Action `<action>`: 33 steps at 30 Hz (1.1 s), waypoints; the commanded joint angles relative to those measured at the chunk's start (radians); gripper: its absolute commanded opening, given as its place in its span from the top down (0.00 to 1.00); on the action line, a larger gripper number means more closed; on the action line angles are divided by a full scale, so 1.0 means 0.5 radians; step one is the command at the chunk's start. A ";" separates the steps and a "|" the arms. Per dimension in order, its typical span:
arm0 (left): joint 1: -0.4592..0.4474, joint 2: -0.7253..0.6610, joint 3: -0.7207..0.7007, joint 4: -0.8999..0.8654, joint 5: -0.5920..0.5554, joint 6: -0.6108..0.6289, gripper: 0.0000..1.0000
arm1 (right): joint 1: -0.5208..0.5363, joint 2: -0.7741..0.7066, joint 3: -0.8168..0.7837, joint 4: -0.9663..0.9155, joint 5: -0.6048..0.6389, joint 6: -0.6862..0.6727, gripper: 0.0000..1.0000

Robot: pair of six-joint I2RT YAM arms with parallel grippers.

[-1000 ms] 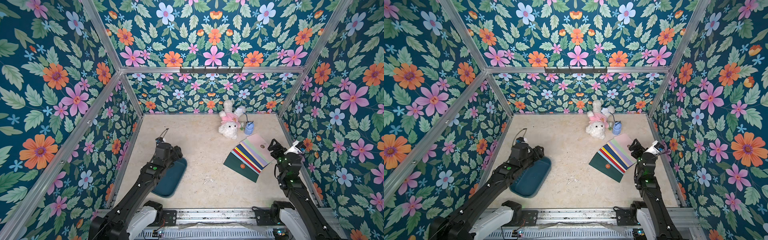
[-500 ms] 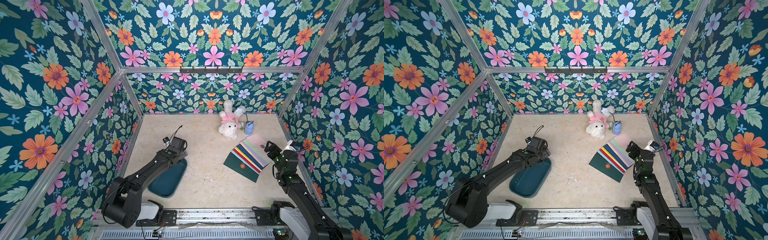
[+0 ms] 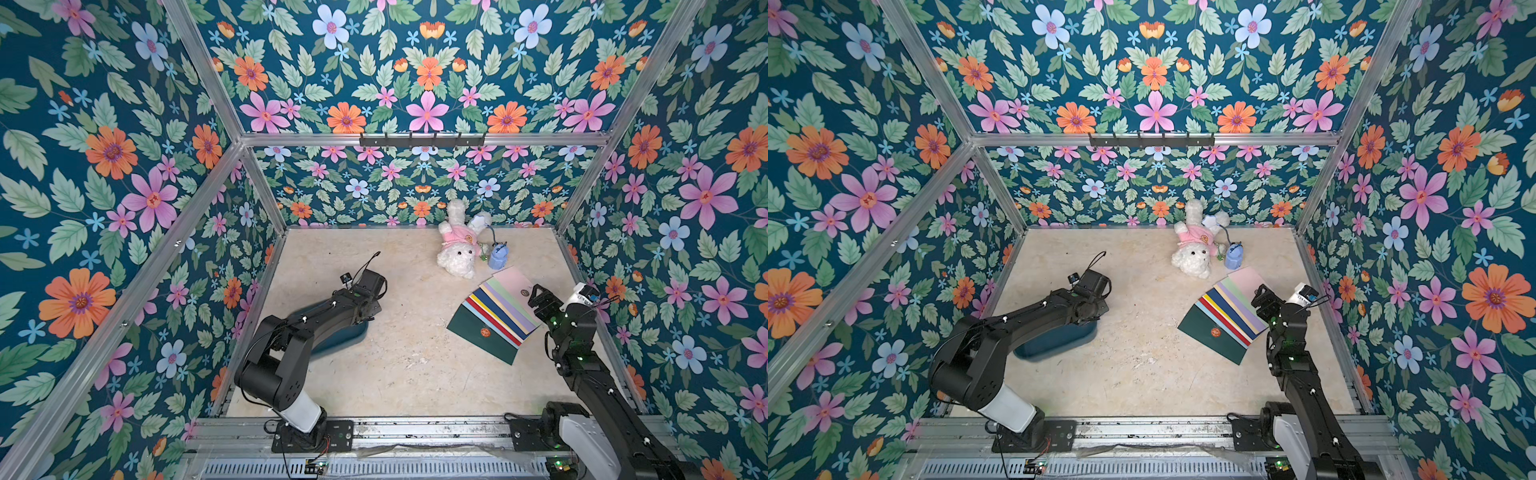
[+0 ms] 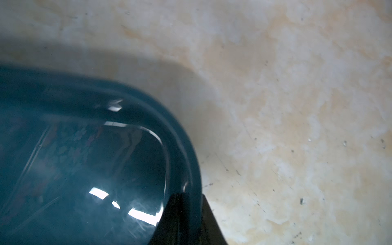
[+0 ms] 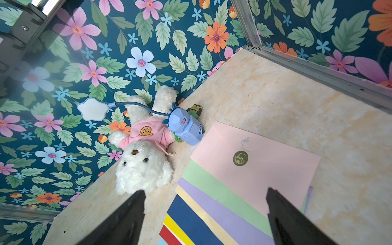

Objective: Put the sealed envelopes into the storage box
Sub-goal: Move the storage box to the center of the board.

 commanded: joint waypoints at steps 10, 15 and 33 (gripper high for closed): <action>-0.550 0.441 0.541 0.010 0.158 -0.081 1.00 | 0.000 0.078 0.017 0.035 0.010 -0.003 0.08; -0.704 0.661 0.792 -0.065 0.160 -0.079 0.96 | 0.001 0.125 0.044 -0.019 0.005 -0.006 0.09; -0.743 -0.011 0.474 0.096 0.401 0.197 0.27 | -0.005 1.002 0.696 -0.488 -0.226 -0.003 0.09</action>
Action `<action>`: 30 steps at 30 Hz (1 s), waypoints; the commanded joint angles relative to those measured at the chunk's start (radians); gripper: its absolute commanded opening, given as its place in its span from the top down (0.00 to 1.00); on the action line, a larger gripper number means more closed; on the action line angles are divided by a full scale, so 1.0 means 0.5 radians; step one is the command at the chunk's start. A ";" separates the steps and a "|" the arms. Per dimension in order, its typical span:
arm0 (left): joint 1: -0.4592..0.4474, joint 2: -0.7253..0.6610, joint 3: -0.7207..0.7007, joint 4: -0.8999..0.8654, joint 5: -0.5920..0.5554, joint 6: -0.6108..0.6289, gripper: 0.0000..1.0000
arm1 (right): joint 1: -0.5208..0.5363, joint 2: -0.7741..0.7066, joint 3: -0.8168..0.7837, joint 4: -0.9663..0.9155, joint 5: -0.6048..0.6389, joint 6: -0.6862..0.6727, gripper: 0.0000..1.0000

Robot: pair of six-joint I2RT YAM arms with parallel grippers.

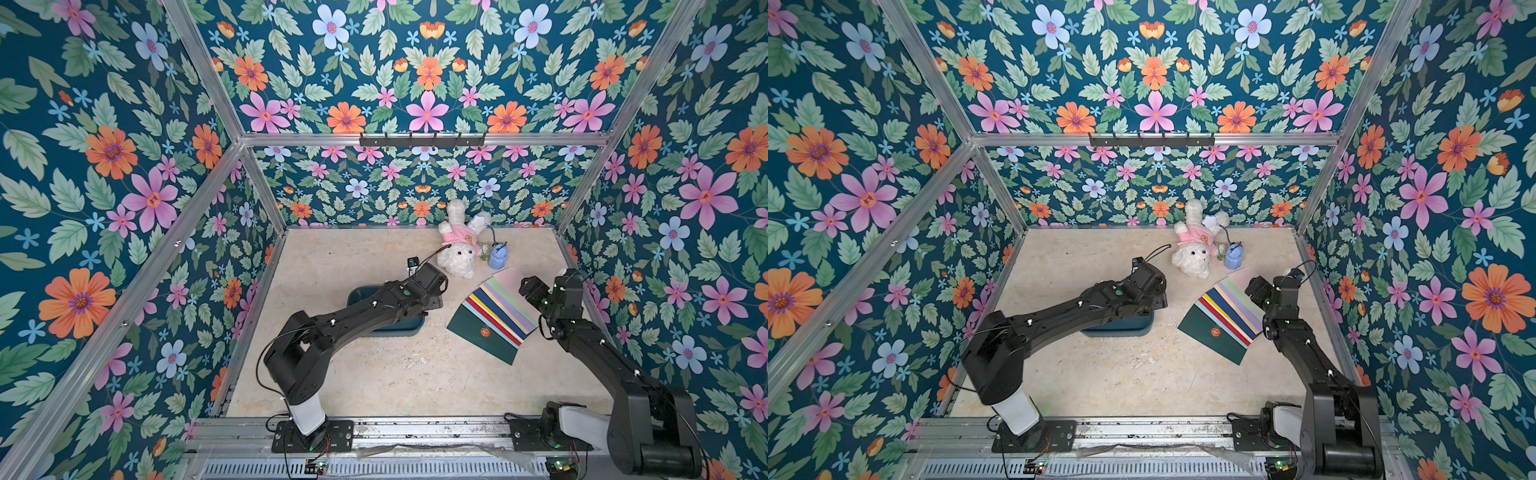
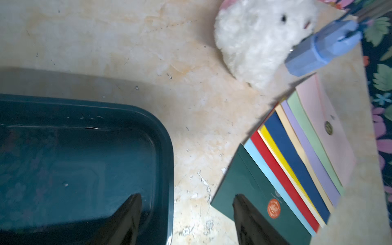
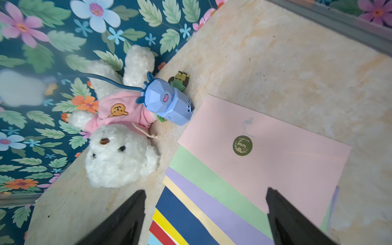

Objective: Put the sealed envelopes into the storage box
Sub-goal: Move the storage box to the center of the board, then pick up the envelope from the center of the board.

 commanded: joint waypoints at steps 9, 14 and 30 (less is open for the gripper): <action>-0.145 -0.355 -0.508 0.526 0.658 0.141 0.31 | -0.033 0.749 0.574 -0.402 -0.063 -0.036 0.12; -0.236 -0.227 -0.445 0.530 0.712 0.154 0.32 | -0.034 1.000 0.714 -0.531 -0.097 -0.048 0.16; -0.265 -0.045 -0.367 0.482 0.646 0.215 0.31 | 0.472 0.862 0.523 -0.713 -0.015 0.025 0.18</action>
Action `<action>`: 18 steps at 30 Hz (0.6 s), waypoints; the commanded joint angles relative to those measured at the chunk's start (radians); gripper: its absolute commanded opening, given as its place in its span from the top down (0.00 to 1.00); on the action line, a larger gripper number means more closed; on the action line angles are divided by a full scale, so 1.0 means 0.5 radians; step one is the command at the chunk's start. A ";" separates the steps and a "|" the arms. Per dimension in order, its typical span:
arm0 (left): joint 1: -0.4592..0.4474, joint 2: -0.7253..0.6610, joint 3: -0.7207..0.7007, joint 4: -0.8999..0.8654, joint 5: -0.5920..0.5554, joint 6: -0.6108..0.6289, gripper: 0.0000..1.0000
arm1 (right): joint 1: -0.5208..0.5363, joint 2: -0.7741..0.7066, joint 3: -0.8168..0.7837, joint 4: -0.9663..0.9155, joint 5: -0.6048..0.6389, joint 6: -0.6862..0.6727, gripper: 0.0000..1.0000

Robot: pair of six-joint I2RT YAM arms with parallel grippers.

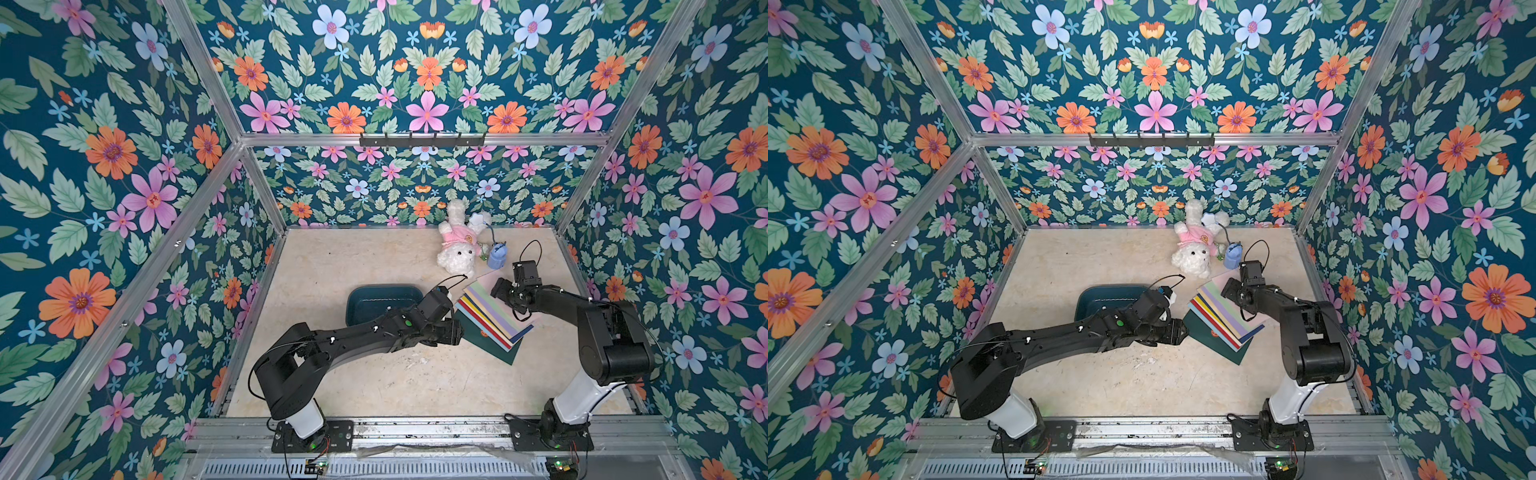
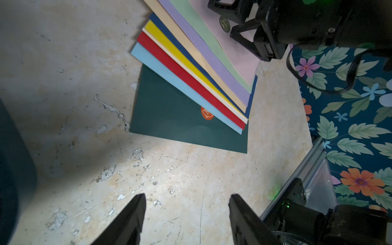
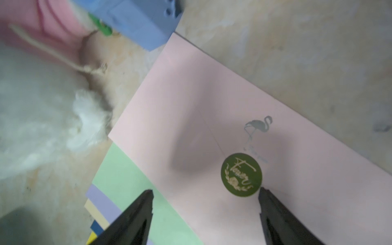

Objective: Put the sealed envelopes into the storage box
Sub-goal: Pick up the envelope from the center of the board.

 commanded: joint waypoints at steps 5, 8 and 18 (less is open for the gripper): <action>-0.002 0.028 0.014 -0.010 -0.019 0.031 0.31 | 0.119 -0.079 0.057 -0.310 0.106 0.085 0.18; 0.000 0.015 0.017 -0.007 -0.020 0.037 0.31 | 0.117 -0.206 0.092 -0.356 0.204 0.024 0.16; 0.004 0.405 0.478 0.089 0.243 0.064 0.33 | -0.195 -0.196 0.038 -0.239 0.092 -0.061 0.14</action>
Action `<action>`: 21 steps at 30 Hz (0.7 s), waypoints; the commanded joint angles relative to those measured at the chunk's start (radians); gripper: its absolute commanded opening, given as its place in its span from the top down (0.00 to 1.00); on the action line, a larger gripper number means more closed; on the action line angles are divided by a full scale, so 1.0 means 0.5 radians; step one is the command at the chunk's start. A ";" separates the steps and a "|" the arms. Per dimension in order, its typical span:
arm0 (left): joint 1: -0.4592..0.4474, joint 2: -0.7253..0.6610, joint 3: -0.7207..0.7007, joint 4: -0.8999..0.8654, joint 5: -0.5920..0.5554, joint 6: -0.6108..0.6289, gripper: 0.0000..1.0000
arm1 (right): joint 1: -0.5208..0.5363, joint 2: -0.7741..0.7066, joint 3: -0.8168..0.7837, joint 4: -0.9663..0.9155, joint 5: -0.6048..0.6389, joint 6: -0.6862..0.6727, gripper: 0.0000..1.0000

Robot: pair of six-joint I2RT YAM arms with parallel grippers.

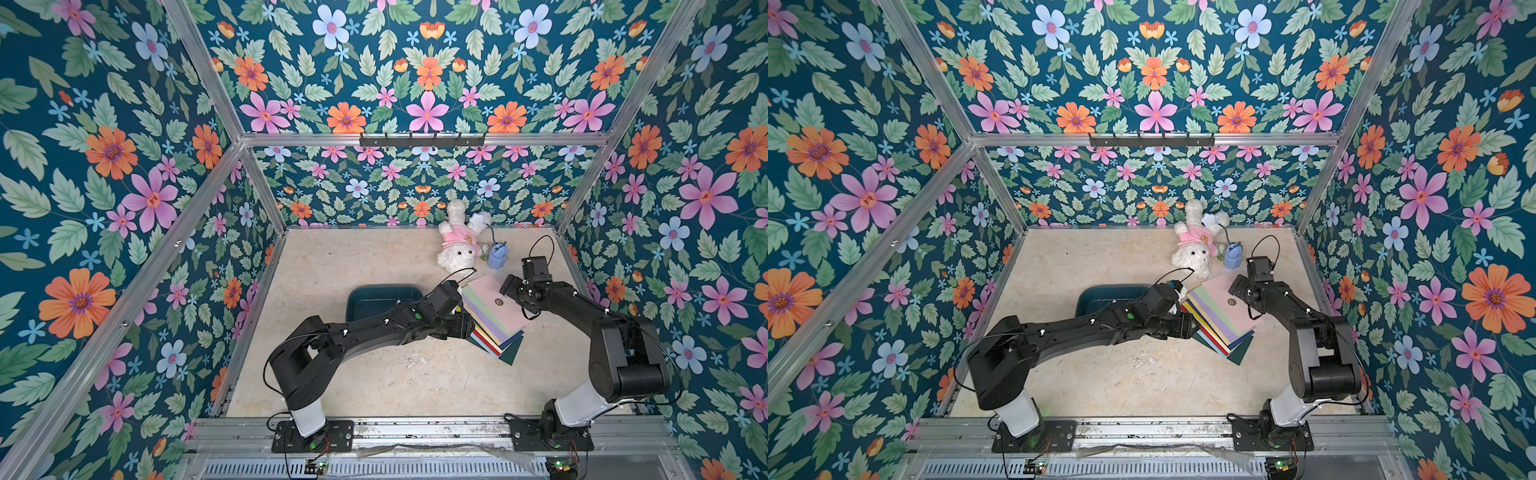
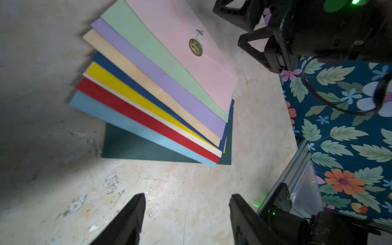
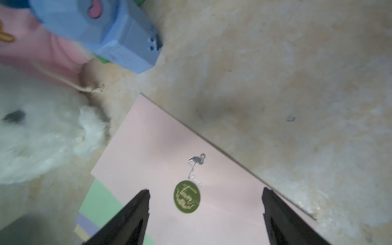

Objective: Put the sealed envelopes into the storage box
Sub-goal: Pick up the envelope from the center of the board.

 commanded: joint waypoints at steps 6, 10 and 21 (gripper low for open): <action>0.053 0.620 0.678 -0.039 0.170 0.084 0.44 | -0.141 0.083 -0.039 0.119 -0.140 -0.047 0.14; 0.103 0.936 1.025 -0.176 0.172 0.096 0.52 | -0.175 0.096 -0.050 0.134 -0.192 -0.056 0.14; 0.195 1.215 1.222 -0.164 0.228 0.051 0.55 | -0.175 0.133 -0.175 0.130 -0.332 -0.040 0.15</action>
